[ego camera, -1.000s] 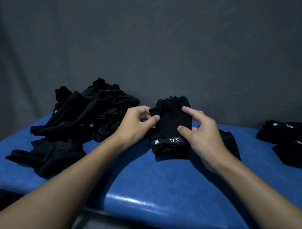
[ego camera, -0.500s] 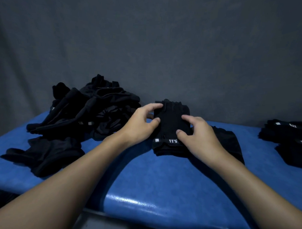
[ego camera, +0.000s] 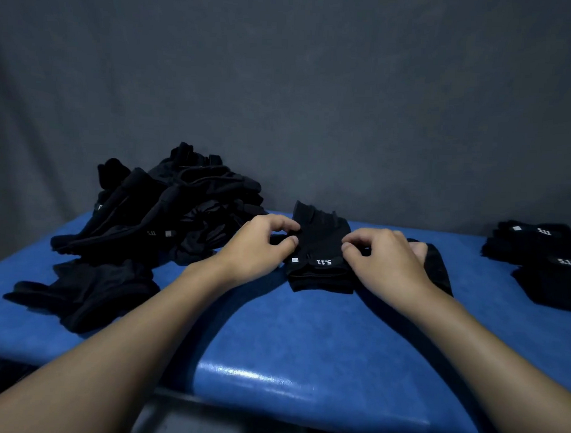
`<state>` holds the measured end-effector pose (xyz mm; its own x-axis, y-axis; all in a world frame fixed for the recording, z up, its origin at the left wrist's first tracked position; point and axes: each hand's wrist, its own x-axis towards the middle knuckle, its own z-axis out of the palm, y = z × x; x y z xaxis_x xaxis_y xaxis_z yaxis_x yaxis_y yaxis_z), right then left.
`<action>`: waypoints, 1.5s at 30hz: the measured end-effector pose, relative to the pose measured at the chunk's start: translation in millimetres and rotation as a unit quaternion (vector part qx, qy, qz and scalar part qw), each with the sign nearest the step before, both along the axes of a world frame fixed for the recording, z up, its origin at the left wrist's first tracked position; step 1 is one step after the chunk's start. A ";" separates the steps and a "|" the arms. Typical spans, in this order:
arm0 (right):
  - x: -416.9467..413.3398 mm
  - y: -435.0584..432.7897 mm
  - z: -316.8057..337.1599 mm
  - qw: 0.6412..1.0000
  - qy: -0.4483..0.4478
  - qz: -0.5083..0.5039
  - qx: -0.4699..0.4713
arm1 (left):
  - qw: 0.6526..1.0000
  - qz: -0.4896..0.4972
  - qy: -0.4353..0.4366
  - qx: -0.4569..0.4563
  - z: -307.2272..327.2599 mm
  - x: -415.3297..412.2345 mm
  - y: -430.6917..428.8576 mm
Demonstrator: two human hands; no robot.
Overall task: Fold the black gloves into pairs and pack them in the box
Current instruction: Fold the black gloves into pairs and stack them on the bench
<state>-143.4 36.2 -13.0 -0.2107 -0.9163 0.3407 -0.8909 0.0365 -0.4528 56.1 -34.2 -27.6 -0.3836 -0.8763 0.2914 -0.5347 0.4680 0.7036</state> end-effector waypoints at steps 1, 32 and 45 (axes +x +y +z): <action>0.0 0.2 0.5 1.000 -0.012 0.004 0.001 | 1.000 -0.001 0.000 -0.005 1.0 -0.5 0.9; -1.2 22.7 -6.9 0.988 0.089 0.122 0.022 | 0.977 -0.011 -0.204 -0.059 5.7 7.4 21.1; -2.7 2.6 -1.8 0.967 0.136 0.110 0.187 | 0.936 -0.049 -0.342 -0.058 0.3 8.2 15.3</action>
<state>-146.1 38.8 -14.8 0.0550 -0.9985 -0.0084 -0.9799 -0.0524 -0.1923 64.2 -18.8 -27.4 -0.5925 -0.8046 0.0392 -0.7922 0.5908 0.1527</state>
